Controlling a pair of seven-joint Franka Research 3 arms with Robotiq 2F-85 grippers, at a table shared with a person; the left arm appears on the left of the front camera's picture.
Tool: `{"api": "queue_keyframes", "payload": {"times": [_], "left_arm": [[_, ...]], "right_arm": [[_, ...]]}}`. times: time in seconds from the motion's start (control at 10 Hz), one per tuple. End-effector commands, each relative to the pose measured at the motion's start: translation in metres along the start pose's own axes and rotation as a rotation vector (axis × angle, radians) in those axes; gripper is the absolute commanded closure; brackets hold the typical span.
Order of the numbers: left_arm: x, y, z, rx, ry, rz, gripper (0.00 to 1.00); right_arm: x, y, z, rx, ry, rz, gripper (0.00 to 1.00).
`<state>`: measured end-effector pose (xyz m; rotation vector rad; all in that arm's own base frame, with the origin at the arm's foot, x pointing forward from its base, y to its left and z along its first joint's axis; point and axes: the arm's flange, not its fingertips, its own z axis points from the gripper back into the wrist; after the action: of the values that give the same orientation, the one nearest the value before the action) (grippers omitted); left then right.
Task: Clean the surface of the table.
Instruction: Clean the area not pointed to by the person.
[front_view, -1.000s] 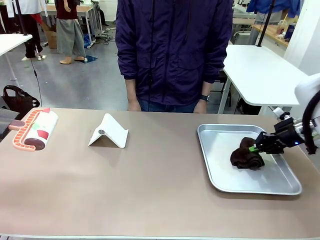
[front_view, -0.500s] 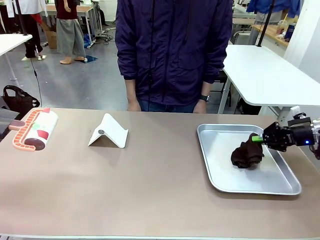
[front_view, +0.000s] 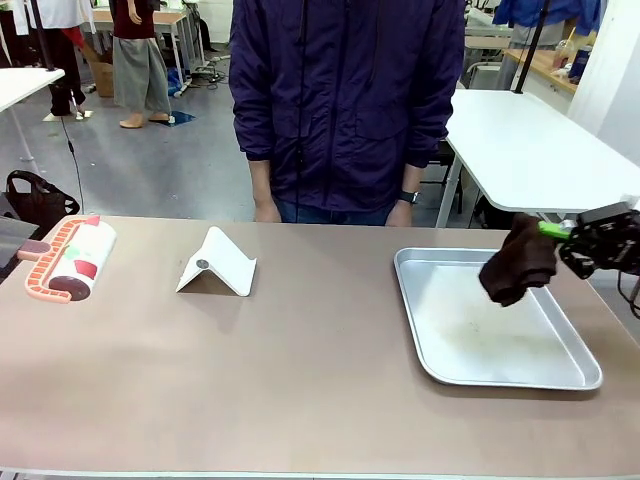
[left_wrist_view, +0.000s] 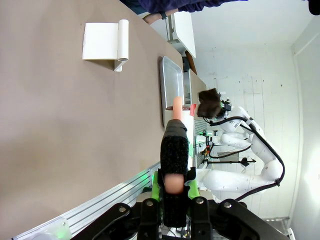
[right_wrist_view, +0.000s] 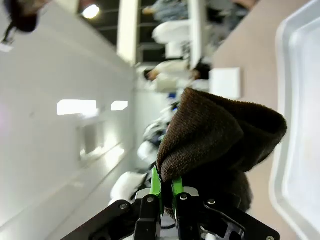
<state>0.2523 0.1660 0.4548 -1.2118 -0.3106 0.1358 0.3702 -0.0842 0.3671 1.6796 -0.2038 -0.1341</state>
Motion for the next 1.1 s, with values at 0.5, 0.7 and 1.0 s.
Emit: {"api": "queue_keyframes", "payload": {"times": [0.5, 0.7, 1.0], "left_arm": [[0.000, -0.002, 0.000, -0.010, -0.005, -0.004, 0.78], [0.000, -0.002, 0.000, -0.010, -0.005, -0.004, 0.78], [0.000, -0.002, 0.000, -0.010, -0.005, -0.004, 0.78]], "right_arm": [[-0.117, 0.071, 0.000, -0.023, 0.220, -0.066, 1.00], [-0.092, 0.076, 0.023, 0.038, 0.235, -0.041, 1.00], [-0.092, 0.076, 0.023, 0.038, 0.235, -0.041, 1.00]]}}
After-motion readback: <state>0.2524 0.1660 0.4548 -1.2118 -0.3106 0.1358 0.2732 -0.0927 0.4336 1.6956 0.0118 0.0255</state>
